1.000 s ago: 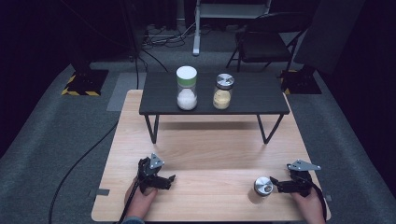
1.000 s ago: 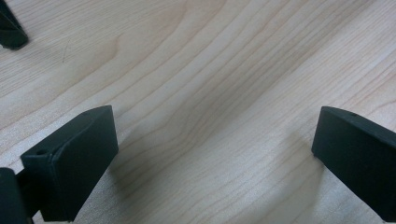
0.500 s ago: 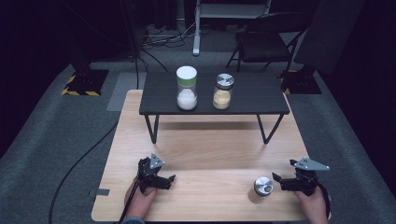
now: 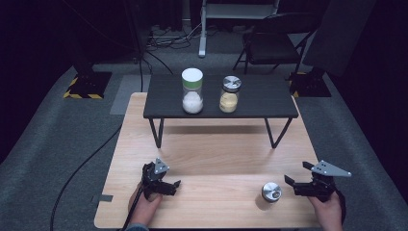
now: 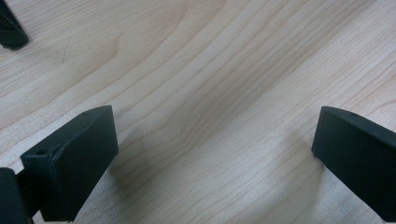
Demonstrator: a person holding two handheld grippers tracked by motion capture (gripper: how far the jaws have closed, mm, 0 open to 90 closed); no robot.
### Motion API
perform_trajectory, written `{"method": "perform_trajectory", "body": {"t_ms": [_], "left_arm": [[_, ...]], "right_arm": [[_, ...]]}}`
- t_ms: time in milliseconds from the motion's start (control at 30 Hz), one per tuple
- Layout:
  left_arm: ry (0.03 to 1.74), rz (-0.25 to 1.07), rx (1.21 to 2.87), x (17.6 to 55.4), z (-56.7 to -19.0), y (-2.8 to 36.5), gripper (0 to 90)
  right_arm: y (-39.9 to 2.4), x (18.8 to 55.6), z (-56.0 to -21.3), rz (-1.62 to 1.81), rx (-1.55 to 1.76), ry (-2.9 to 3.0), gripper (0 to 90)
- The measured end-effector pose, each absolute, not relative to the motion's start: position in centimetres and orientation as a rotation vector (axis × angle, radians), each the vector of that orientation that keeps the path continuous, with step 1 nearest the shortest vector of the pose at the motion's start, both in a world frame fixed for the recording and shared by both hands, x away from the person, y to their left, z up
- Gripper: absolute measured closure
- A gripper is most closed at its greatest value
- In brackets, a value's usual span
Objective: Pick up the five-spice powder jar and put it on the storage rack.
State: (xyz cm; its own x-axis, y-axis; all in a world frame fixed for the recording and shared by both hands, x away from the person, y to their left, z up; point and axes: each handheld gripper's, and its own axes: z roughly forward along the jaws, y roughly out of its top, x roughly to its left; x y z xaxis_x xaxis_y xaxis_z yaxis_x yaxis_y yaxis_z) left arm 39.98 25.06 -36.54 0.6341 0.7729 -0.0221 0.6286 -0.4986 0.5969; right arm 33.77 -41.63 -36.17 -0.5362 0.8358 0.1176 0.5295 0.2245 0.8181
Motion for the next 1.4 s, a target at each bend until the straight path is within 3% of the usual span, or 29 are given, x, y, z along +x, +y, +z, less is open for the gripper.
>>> {"method": "perform_trajectory", "body": {"t_ms": [800, 1400], "left_arm": [[1.092, 0.334, 2.287, 40.0, -36.5, 25.1, 0.3], [1.092, 0.333, 2.287, 40.0, -36.5, 25.1, 0.2]], "right_arm": [[-42.1, 31.9, -33.7, 1.285, 1.220, 2.105, 4.1], [-39.9, 30.2, -32.5, 1.324, 1.178, 2.145, 4.5]]}}
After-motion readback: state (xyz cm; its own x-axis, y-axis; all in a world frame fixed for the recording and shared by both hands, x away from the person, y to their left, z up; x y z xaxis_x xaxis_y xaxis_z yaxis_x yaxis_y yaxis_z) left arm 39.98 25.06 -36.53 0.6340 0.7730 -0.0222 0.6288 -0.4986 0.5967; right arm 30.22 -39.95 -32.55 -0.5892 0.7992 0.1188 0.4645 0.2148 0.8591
